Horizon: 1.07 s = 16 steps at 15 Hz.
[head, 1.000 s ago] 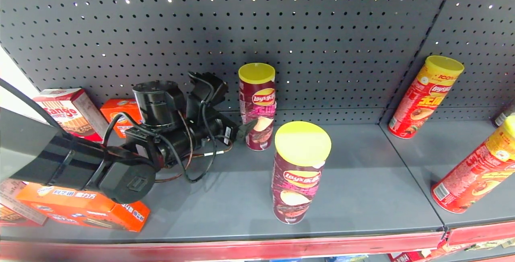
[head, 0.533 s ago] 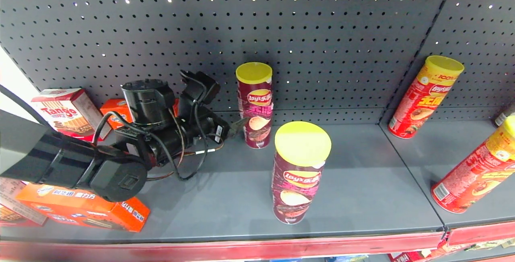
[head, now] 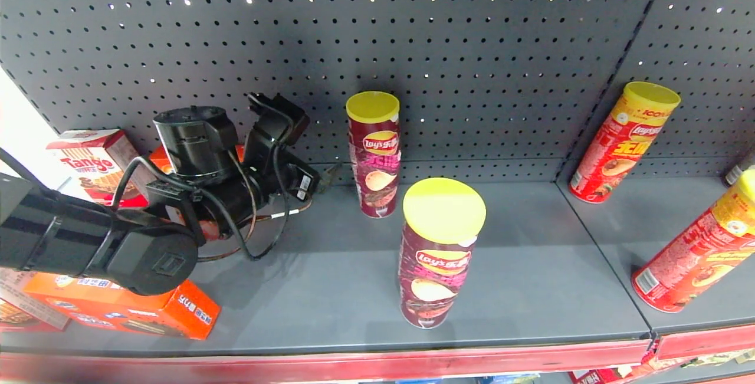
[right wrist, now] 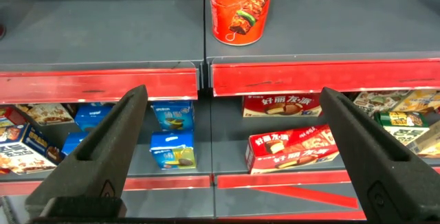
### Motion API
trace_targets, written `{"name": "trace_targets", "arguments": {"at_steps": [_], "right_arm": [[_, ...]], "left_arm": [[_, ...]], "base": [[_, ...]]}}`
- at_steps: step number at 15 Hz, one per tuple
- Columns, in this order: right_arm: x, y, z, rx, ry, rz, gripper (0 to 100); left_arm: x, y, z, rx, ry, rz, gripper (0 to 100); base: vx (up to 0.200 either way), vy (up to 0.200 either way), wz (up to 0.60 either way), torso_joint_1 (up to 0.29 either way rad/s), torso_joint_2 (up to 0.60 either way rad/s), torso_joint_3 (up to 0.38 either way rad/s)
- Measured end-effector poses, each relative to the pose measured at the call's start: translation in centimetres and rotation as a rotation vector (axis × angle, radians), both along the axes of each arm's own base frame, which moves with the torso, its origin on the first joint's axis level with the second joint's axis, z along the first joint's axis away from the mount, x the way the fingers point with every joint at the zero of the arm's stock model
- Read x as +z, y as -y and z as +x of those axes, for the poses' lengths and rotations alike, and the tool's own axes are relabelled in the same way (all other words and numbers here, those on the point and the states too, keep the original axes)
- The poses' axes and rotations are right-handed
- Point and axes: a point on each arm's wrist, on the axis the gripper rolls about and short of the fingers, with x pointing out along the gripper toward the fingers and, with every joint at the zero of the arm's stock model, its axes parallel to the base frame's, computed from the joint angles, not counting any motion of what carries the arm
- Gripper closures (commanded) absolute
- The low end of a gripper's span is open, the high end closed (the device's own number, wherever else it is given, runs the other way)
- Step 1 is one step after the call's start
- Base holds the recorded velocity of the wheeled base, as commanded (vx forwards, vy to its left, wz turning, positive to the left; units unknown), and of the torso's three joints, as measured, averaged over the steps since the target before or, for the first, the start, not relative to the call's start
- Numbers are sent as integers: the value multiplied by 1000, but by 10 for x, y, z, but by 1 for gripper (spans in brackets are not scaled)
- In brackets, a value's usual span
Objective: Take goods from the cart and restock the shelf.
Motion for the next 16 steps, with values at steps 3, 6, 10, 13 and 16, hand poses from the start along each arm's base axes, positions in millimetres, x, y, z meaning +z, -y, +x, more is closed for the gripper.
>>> {"name": "trace_targets", "arguments": {"at_steps": [3, 6, 10, 13, 16], "right_arm": [[0, 0, 0, 0, 0, 0, 0], [0, 0, 0, 0, 0, 0, 0], [0, 0, 0, 0, 0, 0, 0], [0, 0, 0, 0, 0, 0, 0], [0, 0, 0, 0, 0, 0, 0]], "left_arm": [[-8, 3, 8, 8, -12, 21, 0], [-16, 10, 13, -6, -25, 28, 0], [-20, 24, 16, -38, -30, 30, 0], [-20, 33, 17, -59, -26, 27, 0], [-22, 38, 16, -68, -43, 33, 0]], "base": [[0, 0, 0, 0, 0, 0], [0, 0, 0, 0, 0, 0], [0, 0, 0, 0, 0, 0], [0, 0, 0, 0, 0, 0], [0, 0, 0, 0, 0, 0]]}}
